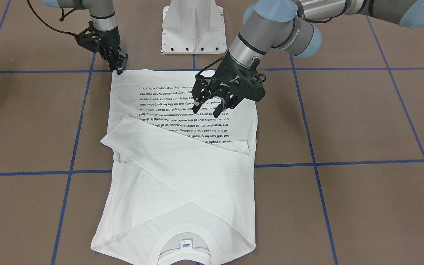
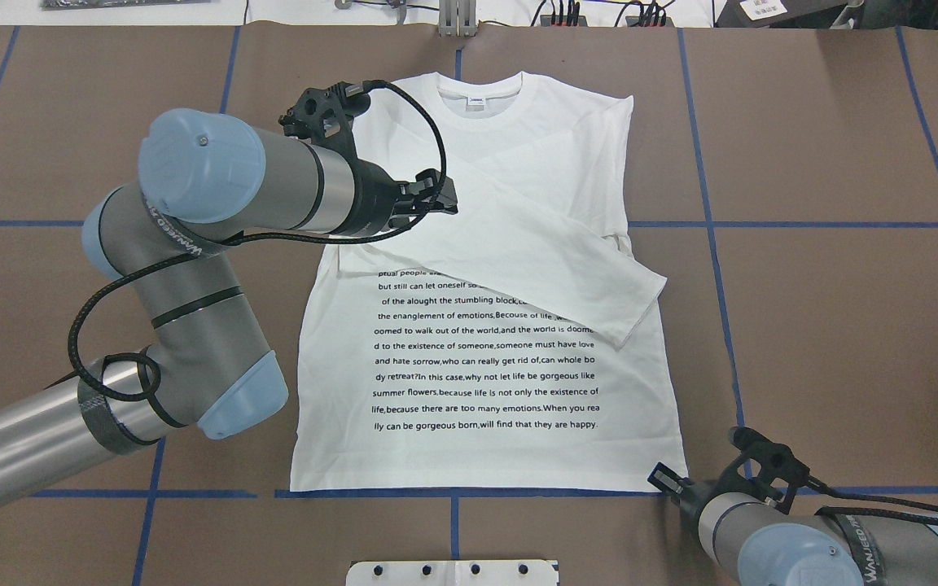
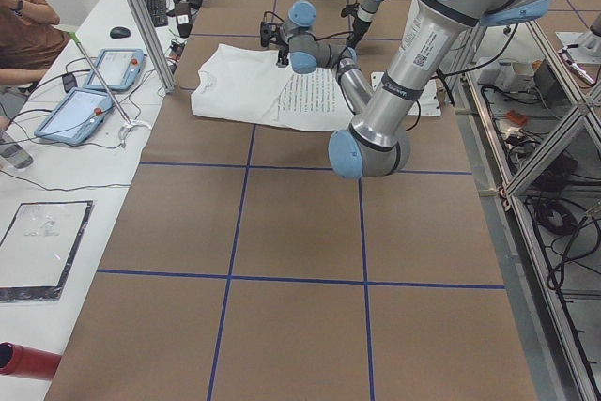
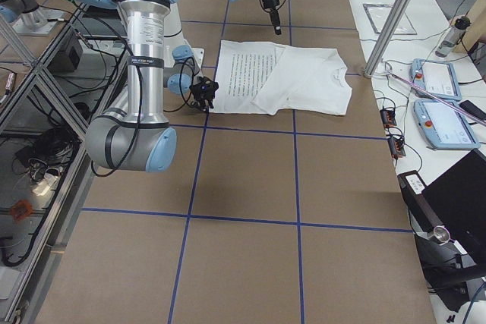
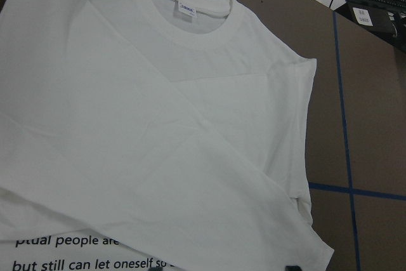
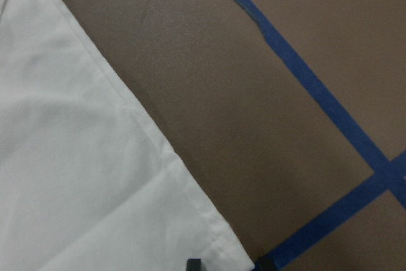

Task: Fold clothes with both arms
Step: 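Move the left gripper down to the hem corner nearest it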

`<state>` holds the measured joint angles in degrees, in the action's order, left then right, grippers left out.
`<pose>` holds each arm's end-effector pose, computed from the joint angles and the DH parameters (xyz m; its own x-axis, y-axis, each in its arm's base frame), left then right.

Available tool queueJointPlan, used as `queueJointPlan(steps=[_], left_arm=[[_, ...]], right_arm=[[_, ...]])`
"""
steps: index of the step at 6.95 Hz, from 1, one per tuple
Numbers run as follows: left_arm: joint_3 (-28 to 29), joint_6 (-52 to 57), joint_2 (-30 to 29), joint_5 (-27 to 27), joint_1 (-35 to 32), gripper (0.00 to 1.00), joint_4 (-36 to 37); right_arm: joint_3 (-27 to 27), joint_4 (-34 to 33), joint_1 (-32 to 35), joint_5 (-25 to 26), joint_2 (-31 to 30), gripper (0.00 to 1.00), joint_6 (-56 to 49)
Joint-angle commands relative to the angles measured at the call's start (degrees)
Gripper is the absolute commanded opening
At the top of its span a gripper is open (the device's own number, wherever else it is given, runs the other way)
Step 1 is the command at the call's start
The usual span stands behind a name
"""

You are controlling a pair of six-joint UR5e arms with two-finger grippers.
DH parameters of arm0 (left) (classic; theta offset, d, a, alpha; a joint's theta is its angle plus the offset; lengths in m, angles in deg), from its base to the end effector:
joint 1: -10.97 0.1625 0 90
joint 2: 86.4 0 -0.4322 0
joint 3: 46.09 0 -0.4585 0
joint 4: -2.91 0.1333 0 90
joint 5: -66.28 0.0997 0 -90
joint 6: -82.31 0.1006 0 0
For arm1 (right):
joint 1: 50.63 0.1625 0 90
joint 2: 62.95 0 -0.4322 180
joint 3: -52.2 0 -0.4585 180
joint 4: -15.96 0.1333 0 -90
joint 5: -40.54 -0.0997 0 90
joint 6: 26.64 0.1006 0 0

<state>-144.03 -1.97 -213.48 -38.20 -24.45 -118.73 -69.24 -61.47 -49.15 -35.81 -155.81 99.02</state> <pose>0.5098 -0.4953 0.1084 0.2233 -0.0404 -0.9739 0.3423 0.9387 0.0396 -0.5162 -0.1704 0.3828 0.5065 0.5798 0.6382 -0.5853 0.7747 -0.2392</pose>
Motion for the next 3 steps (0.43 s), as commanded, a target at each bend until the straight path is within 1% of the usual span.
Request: queueJointPlan(steps=[1,2,3], left_arm=[[-0.1,0.0,0.1,0.0,0.0,0.71,0.1],[-1.5,-0.2,0.9,0.0,-0.1,0.71,0.4],[-4.9,-0.6,5.0,-0.2,0.2,0.71,0.6]], right_arm=[[-0.5,0.0,-0.2,-0.1,0.0,0.00,-0.1],[-0.9,0.0,-0.4,-0.2,0.0,0.00,-0.2],[-2.6,0.0,-0.3,-0.7,0.0,0.00,-0.3]])
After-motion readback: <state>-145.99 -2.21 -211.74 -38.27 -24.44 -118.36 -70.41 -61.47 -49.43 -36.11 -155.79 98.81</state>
